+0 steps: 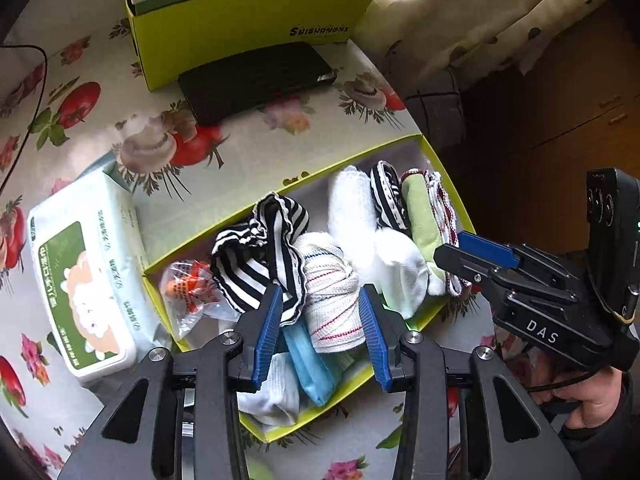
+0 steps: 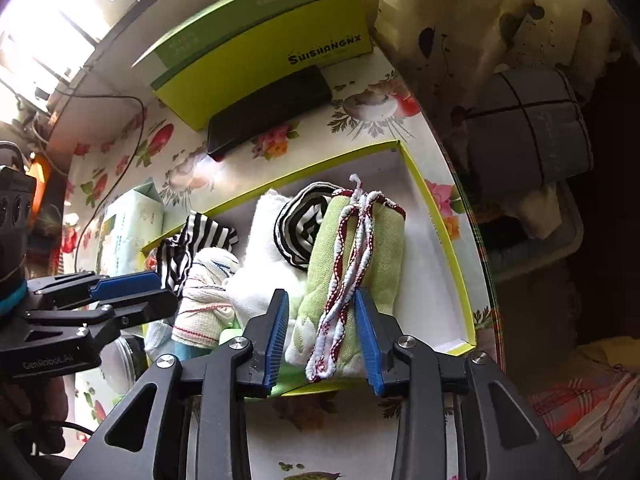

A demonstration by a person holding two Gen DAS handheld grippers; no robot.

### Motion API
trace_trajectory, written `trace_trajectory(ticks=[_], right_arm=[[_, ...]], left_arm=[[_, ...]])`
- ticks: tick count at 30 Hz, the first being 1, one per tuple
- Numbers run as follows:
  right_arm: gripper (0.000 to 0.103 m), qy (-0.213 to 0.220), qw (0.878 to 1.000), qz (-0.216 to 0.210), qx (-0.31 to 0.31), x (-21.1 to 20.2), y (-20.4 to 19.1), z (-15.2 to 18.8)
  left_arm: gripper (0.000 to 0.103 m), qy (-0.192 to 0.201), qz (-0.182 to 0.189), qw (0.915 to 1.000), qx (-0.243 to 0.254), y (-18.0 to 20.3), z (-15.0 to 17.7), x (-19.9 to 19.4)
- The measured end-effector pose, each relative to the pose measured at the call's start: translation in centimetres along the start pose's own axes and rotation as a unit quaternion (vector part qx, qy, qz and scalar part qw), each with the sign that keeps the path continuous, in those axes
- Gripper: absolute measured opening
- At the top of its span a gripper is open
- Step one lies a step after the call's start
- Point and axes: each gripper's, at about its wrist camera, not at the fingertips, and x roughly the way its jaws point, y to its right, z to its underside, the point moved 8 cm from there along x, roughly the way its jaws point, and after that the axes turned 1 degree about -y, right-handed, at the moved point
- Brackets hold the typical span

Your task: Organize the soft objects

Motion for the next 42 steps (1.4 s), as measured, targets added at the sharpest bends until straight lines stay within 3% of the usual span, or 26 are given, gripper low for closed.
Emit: trace_trajectory(ticks=[8, 17, 25, 30, 38, 42], right_arm=[[0.046, 0.022, 1.000, 0.018, -0.013, -3.0, -3.1, 1.7], [0.049, 0.021, 0.998, 0.028, -0.044, -4.1, -7.3, 4.6], [0.049, -0.050, 0.997, 0.010, -0.063, 0.4, -9.9, 9.5], [0.049, -0.081, 0.994, -0.004, -0.077, 3.1, -11.8, 10.3], [0.048, -0.082, 0.993, -0.012, -0.080, 5.2, -13.4, 8.8], [0.048, -0.071, 0.993, -0.017, -0.088, 3.8, -14.0, 8.3]], left_arm=[[0.041, 0.052, -0.047, 0.9965, 0.047, -0.5, 0.5, -3.6], [0.041, 0.081, -0.083, 0.9904, 0.075, -1.1, 3.8, -6.2], [0.041, 0.077, -0.098, 0.9915, 0.038, -4.7, 7.1, -7.0], [0.041, 0.066, -0.102, 0.9925, 0.005, -7.2, 8.7, -6.9], [0.041, 0.067, -0.103, 0.9919, -0.031, -9.5, 9.8, -7.3], [0.041, 0.070, -0.100, 0.9920, -0.031, -9.6, 9.8, -7.5]])
